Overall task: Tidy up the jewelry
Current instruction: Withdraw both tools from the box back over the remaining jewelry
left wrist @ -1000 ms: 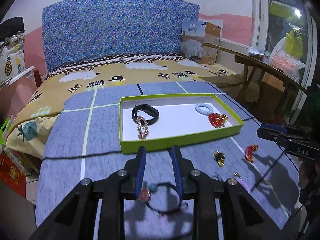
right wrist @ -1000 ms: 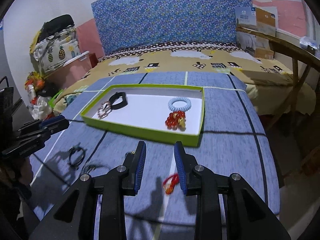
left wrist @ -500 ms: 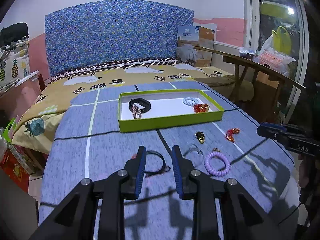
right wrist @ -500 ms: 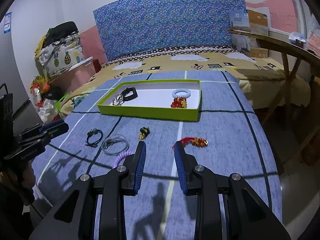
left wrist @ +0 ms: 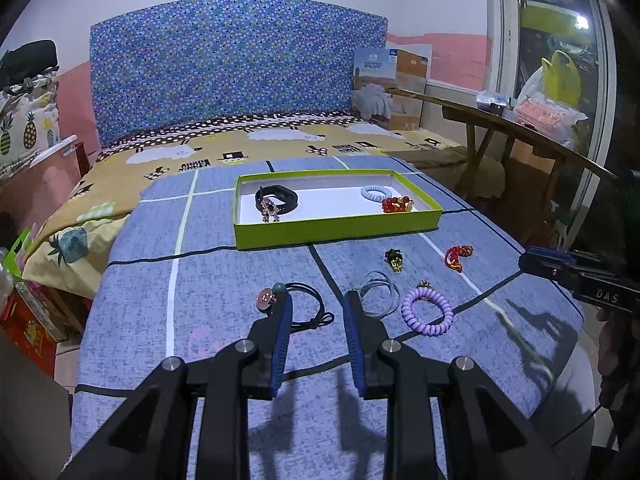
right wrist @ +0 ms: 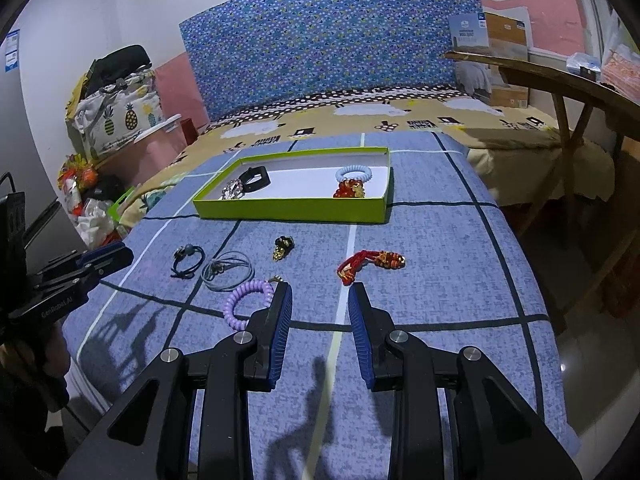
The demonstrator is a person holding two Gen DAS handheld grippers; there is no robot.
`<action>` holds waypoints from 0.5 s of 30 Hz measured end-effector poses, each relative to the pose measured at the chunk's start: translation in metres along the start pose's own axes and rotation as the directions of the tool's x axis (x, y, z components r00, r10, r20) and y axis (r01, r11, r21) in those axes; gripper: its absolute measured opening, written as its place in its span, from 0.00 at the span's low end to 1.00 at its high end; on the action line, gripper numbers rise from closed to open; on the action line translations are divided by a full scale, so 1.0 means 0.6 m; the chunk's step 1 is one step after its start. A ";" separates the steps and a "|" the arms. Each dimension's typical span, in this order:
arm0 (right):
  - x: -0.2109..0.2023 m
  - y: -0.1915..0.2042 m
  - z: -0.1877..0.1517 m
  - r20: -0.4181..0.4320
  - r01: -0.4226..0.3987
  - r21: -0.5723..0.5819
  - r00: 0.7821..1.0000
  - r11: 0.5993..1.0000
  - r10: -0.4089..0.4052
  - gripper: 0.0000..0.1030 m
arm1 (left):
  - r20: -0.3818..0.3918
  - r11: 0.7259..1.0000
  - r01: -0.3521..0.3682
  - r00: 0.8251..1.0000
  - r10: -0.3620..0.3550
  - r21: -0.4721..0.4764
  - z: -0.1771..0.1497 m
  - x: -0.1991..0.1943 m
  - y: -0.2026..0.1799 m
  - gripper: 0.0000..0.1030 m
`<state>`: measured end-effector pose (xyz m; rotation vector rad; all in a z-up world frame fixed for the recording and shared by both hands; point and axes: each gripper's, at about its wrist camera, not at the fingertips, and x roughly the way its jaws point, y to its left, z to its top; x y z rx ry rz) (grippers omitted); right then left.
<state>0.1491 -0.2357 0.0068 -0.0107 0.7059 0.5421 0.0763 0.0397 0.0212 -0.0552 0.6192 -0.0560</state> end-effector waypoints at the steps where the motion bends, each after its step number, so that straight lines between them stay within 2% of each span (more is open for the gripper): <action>1: 0.001 0.000 0.000 -0.003 -0.001 0.001 1.000 1.000 0.001 0.29 | -0.002 1.000 0.002 1.000 -0.002 0.001 -0.001 0.002 -0.001 0.27; 15: 0.034 -0.007 0.004 -0.033 0.009 0.007 0.999 1.000 -0.008 0.29 | -0.042 0.998 0.047 0.998 -0.045 0.046 0.008 0.050 -0.025 0.27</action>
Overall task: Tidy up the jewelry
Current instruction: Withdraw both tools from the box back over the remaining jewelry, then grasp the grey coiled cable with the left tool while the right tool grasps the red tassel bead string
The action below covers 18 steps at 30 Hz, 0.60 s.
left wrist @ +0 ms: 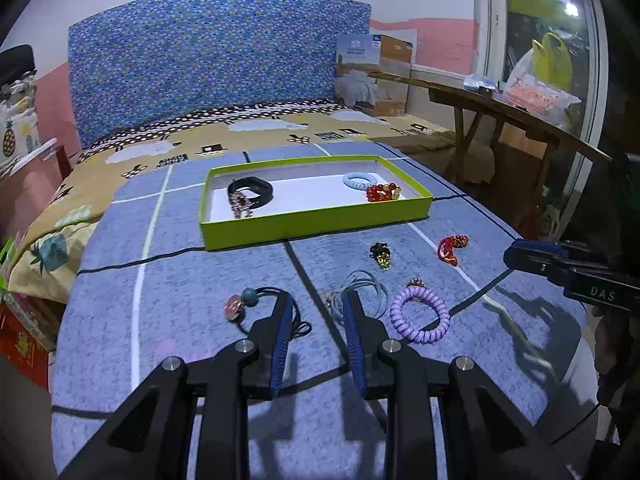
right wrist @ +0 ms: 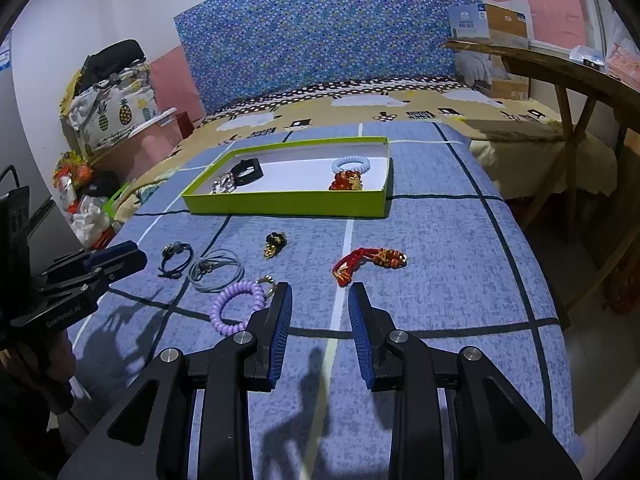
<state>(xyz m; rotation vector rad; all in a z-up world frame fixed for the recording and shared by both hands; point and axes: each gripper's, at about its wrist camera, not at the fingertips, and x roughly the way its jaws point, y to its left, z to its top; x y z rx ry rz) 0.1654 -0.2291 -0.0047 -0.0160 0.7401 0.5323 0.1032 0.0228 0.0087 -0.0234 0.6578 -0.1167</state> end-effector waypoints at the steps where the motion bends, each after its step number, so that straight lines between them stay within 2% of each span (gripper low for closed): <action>1: 0.003 -0.001 0.001 -0.002 0.002 0.001 1.000 1.000 -0.002 0.29 | -0.004 1.000 0.004 1.000 -0.004 0.004 0.001 0.005 -0.002 0.27; 7: 0.038 -0.009 0.012 -0.038 0.023 0.011 0.999 1.000 -0.023 0.29 | -0.051 0.999 0.030 0.998 -0.028 0.033 0.008 0.044 -0.016 0.27; 11: 0.063 -0.014 0.022 -0.063 0.035 0.015 0.997 0.999 -0.034 0.29 | -0.116 0.998 0.049 0.992 -0.045 0.027 0.011 0.073 -0.022 0.27; 15: 0.088 -0.014 0.032 -0.093 0.047 0.011 0.995 0.999 -0.046 0.29 | -0.168 0.999 0.029 0.986 -0.021 0.044 0.012 0.093 -0.031 0.27; 18: 0.104 -0.014 0.037 -0.116 0.050 0.006 0.992 0.999 -0.049 0.29 | -0.195 0.998 0.037 0.980 -0.028 0.044 0.012 0.103 -0.034 0.27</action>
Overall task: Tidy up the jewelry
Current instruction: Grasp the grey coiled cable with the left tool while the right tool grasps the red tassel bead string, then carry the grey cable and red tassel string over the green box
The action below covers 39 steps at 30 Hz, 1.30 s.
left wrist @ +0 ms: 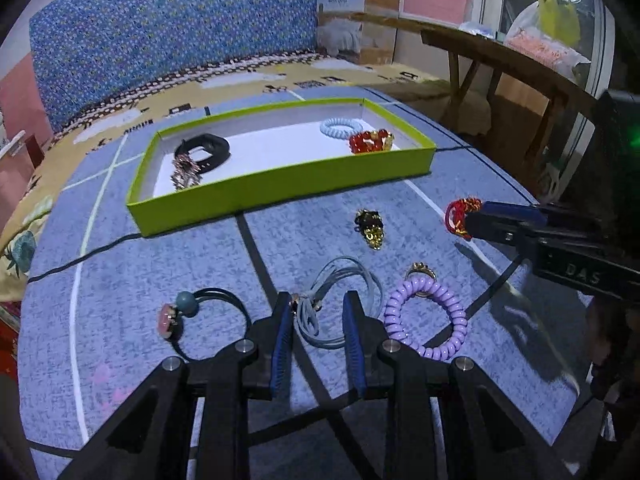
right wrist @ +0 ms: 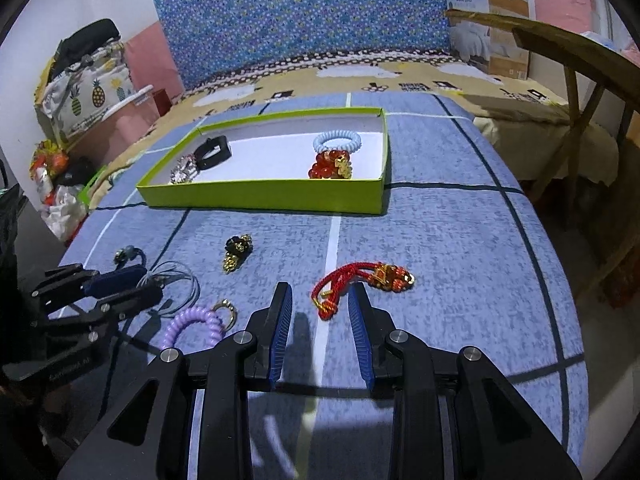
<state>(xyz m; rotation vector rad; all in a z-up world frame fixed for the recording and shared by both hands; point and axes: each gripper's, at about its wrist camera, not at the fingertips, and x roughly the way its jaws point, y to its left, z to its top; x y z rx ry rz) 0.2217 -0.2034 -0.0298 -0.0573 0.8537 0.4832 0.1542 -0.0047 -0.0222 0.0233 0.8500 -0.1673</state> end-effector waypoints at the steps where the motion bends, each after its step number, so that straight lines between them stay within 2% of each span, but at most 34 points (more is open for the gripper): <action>1: 0.007 0.001 0.003 -0.010 0.000 -0.003 1.000 1.000 0.000 0.29 | -0.008 1.000 -0.004 1.000 0.004 0.001 0.001 0.004 -0.001 0.27; 5: 0.026 0.004 0.007 -0.041 0.015 -0.007 0.999 1.000 -0.016 0.29 | -0.033 1.000 -0.016 0.999 0.016 0.007 0.003 0.014 -0.004 0.25; 8: 0.035 0.004 0.008 -0.059 0.028 -0.012 0.998 1.000 -0.029 0.29 | -0.033 1.000 -0.020 0.999 0.020 0.020 0.004 0.015 -0.008 0.17; 10: 0.036 0.006 0.009 -0.063 0.054 -0.030 0.996 0.998 -0.056 0.18 | -0.034 1.000 -0.018 0.999 0.019 0.025 0.004 0.016 -0.008 0.17; 14: 0.034 0.001 0.008 -0.063 0.068 -0.028 0.996 0.997 -0.070 0.13 | -0.030 1.000 -0.009 0.999 0.010 0.018 0.004 0.014 -0.005 0.17; 22: 0.007 0.003 -0.010 -0.034 0.027 -0.023 0.999 0.999 -0.028 0.11 | 0.022 1.000 0.013 1.000 -0.013 -0.001 -0.001 -0.011 0.000 0.17; 28: -0.031 0.006 -0.017 0.020 -0.014 -0.013 1.000 1.000 0.014 0.11 | 0.067 0.999 0.041 0.997 -0.039 -0.030 -0.007 -0.035 0.005 0.17; 39: -0.070 0.016 -0.011 0.085 -0.054 -0.009 0.995 0.998 0.055 0.11 | 0.131 0.997 0.041 0.991 -0.031 -0.072 0.002 -0.069 0.018 0.17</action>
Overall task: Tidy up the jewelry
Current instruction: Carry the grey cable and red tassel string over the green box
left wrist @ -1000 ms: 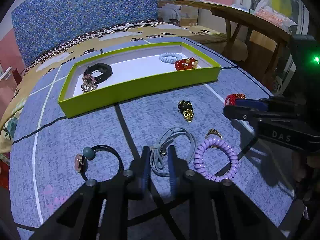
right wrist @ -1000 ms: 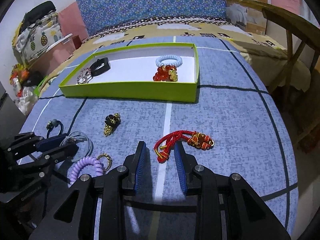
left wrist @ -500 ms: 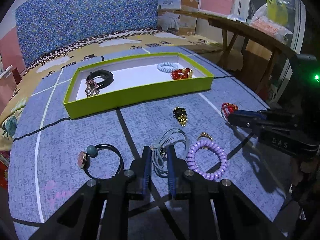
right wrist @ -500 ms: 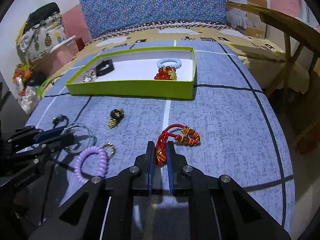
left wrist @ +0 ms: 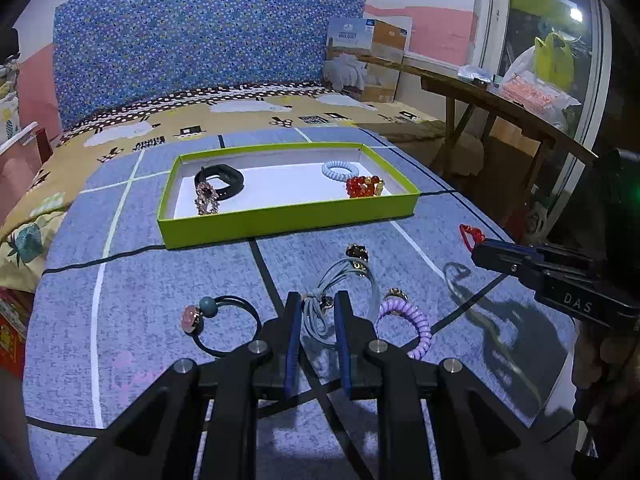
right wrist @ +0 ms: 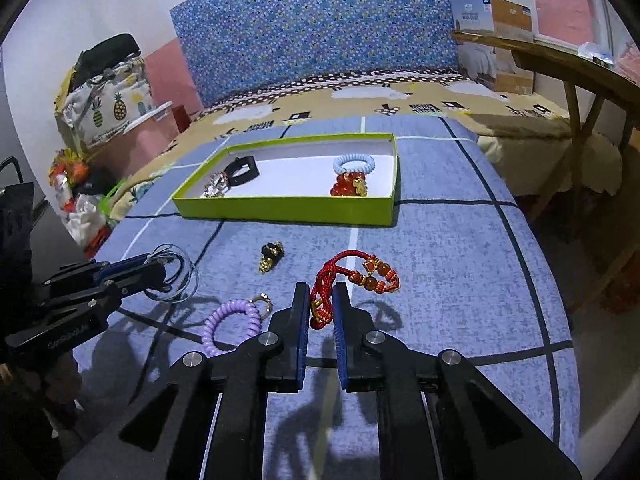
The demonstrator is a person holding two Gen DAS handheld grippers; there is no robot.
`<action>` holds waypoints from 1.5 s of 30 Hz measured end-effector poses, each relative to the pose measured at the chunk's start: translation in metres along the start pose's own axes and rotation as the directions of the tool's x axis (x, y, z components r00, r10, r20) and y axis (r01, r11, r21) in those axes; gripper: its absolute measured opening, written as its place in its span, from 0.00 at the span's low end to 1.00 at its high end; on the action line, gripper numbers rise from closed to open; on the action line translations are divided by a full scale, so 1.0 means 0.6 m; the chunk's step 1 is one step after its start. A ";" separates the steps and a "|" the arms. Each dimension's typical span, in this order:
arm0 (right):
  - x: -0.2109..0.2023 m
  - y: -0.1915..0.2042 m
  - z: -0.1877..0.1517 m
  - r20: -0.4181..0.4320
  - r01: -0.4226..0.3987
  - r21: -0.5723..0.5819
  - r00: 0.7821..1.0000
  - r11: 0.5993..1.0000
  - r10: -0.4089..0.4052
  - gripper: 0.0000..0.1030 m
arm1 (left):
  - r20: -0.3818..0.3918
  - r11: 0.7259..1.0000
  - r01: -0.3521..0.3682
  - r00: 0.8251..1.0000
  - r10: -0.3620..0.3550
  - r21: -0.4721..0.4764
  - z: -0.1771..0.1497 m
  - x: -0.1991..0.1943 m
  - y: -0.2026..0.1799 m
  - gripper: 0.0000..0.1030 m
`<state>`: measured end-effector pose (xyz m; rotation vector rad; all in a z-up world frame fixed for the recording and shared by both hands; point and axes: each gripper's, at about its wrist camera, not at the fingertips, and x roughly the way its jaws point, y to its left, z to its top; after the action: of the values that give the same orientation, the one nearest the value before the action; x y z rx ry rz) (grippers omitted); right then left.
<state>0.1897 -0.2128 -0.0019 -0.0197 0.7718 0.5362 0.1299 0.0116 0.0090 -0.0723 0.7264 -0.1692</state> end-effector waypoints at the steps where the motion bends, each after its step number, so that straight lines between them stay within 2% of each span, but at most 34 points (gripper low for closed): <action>1: -0.001 0.000 0.000 0.003 -0.001 -0.001 1.000 1.000 0.001 0.11 | 0.003 1.000 -0.003 1.000 0.003 0.001 0.001 -0.002 0.000 0.17; 10: -0.009 0.012 0.022 0.039 -0.015 -0.030 0.999 0.999 0.017 0.11 | 0.033 1.000 -0.020 0.999 0.020 -0.007 0.025 -0.006 0.006 0.17; 22: 0.020 0.035 0.075 0.058 -0.038 -0.115 0.997 0.993 0.045 0.11 | 0.054 0.999 -0.052 0.997 0.053 -0.006 0.085 0.023 0.036 0.17; 36: 0.103 0.031 0.147 0.036 -0.061 -0.145 0.997 0.987 0.067 0.11 | 0.073 0.996 -0.090 0.993 0.090 -0.009 0.170 0.095 0.089 0.17; 45: 0.173 0.025 0.180 -0.014 -0.081 -0.145 0.997 0.986 0.079 0.11 | 0.018 0.997 -0.081 0.997 0.081 0.004 0.208 0.167 0.101 0.17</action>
<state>0.3151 -0.1300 0.0095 -0.1262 0.7428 0.6684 0.2942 0.0539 0.0291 -0.0403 0.7097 -0.0929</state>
